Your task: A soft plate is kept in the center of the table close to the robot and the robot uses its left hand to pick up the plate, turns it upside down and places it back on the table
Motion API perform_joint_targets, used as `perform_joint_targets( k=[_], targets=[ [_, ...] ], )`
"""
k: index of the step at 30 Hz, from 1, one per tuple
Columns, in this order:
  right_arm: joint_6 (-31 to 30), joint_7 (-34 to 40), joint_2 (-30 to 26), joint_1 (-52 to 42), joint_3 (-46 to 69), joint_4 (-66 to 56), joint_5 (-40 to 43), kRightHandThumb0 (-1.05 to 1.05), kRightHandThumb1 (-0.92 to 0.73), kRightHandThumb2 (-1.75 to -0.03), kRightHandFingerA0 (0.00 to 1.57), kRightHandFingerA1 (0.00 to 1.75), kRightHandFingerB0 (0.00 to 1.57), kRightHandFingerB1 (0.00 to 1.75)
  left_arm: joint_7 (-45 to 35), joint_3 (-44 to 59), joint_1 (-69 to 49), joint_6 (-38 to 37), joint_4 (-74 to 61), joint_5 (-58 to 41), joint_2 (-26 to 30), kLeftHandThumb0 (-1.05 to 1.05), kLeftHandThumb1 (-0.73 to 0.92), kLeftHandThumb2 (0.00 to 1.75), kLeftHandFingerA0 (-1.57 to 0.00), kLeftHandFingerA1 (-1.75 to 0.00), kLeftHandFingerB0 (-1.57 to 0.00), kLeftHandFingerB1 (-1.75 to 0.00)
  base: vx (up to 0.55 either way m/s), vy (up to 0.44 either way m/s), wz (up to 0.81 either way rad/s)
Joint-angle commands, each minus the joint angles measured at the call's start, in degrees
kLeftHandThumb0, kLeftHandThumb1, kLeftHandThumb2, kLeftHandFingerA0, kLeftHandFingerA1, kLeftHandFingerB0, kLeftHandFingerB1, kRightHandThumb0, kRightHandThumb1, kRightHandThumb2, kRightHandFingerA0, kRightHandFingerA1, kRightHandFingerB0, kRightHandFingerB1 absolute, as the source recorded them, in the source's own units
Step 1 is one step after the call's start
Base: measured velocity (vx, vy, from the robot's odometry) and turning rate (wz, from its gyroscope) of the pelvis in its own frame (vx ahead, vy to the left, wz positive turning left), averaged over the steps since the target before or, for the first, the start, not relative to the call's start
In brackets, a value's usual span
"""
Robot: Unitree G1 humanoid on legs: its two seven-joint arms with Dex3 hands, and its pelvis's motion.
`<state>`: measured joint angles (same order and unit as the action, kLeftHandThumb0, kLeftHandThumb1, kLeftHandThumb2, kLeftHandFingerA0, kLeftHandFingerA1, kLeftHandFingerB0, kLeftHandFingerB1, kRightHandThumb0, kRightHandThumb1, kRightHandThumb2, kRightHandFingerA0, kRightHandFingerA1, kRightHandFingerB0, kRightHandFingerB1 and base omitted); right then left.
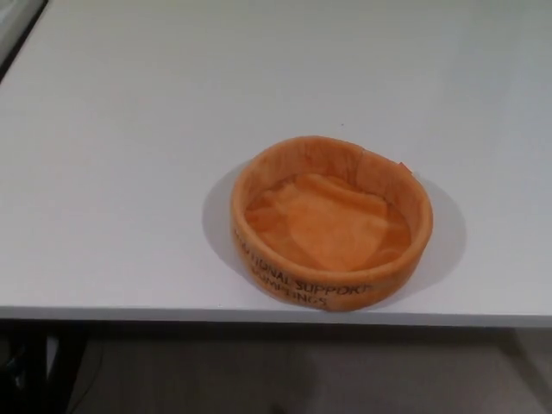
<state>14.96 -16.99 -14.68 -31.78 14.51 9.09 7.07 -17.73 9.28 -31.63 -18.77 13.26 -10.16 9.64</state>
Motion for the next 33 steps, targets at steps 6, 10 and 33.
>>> perform_joint_targets(
  k=[6, 10, 33],
  targets=[
    [6.1, -8.4, -0.6, -1.8, 1.8, -3.7, 7.7, -0.76, -0.69, -1.02, 0.24, 0.48, 0.17, 0.43, -2.9, 8.1, -3.2, -11.1, -13.0, -10.0, -3.1, -0.85, 0.7, 1.08, -0.05, -0.41, -0.09, -0.38, 0.0, 0.0, 0.0],
    [6.1, -8.8, -0.5, -1.7, 2.0, -3.8, 7.9, -0.77, -0.7, -1.03, 0.25, 0.49, 0.16, 0.43, -1.5, 11.5, -1.5, -10.1, -19.1, -10.4, -2.7, -0.89, 0.82, 0.76, -0.1, -0.34, -0.16, -0.3, 0.0, 0.0, 0.0],
    [6.5, -9.2, 0.1, -1.7, 2.4, -2.9, 7.9, -0.75, -0.85, -0.67, 0.32, 0.35, 0.25, 0.29, 9.0, 21.9, 34.7, 3.8, -36.3, -4.7, 16.0, -0.88, 0.87, 0.67, -0.24, -0.29, -0.25, -0.29, 0.0, 0.0, 0.0]
  ],
)
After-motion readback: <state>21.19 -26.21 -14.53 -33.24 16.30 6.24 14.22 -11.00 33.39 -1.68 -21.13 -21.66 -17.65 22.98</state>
